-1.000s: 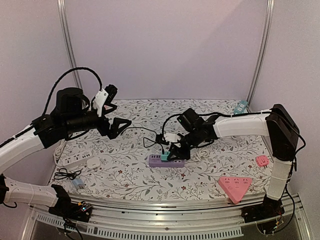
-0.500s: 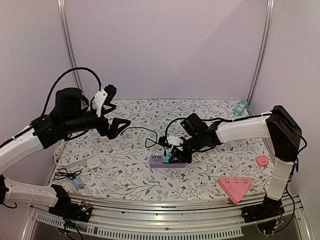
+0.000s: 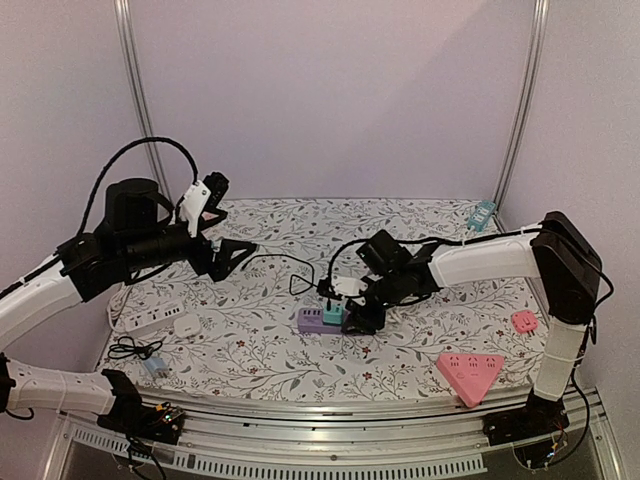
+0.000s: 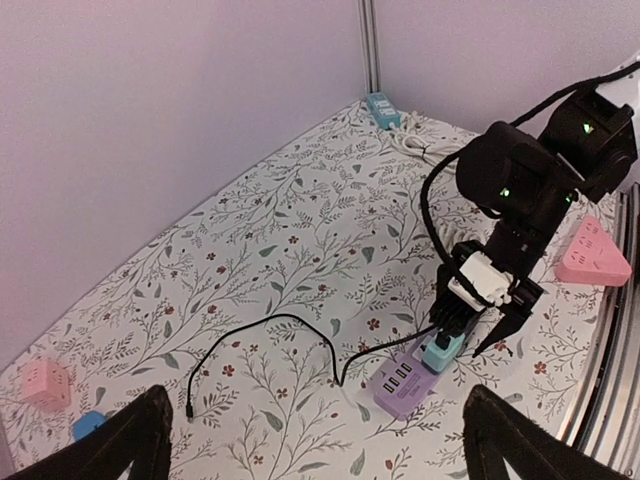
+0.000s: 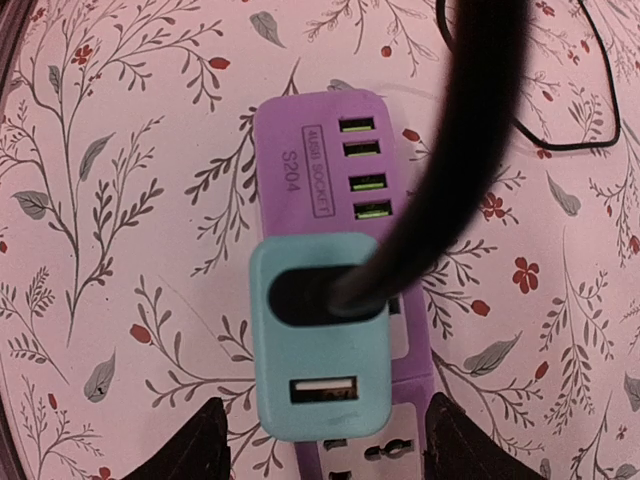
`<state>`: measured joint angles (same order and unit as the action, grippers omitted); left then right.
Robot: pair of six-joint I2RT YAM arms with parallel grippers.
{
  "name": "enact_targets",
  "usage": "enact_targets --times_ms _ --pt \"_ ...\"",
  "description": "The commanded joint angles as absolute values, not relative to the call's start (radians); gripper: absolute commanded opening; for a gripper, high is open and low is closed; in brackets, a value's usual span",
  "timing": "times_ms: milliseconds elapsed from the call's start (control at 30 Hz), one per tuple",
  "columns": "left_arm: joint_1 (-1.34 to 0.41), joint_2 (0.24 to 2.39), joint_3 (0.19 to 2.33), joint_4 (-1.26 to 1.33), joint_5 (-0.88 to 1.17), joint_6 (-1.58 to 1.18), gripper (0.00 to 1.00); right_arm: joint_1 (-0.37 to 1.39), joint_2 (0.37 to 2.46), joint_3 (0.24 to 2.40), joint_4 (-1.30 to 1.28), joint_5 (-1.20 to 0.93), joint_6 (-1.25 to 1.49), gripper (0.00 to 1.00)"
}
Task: Insert the plug
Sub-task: Insert the plug into the socket, then pick up the plug from the center of the board.
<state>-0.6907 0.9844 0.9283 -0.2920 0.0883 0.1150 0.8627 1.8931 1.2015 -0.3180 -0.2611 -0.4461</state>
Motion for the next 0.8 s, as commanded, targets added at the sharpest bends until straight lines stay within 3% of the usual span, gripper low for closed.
enact_targets --times_ms 0,100,133,300,767 --pt "-0.676 0.963 0.911 -0.322 0.068 0.132 0.99 0.862 1.836 1.225 -0.356 -0.251 -0.419 0.68" --pt "-0.676 0.959 0.915 -0.333 0.065 0.137 0.99 0.862 1.787 1.223 -0.324 -0.262 -0.402 0.75" --pt "-0.676 0.957 0.918 -0.34 0.061 0.137 0.99 0.863 1.769 1.222 -0.318 -0.263 -0.398 0.82" --pt "-0.669 0.958 0.945 -0.41 0.014 0.129 0.99 0.863 1.658 1.209 -0.306 -0.237 -0.387 0.99" --pt "-0.471 1.2 1.197 -0.925 -0.311 -0.067 0.99 0.817 1.427 1.112 -0.289 0.051 -0.227 0.99"
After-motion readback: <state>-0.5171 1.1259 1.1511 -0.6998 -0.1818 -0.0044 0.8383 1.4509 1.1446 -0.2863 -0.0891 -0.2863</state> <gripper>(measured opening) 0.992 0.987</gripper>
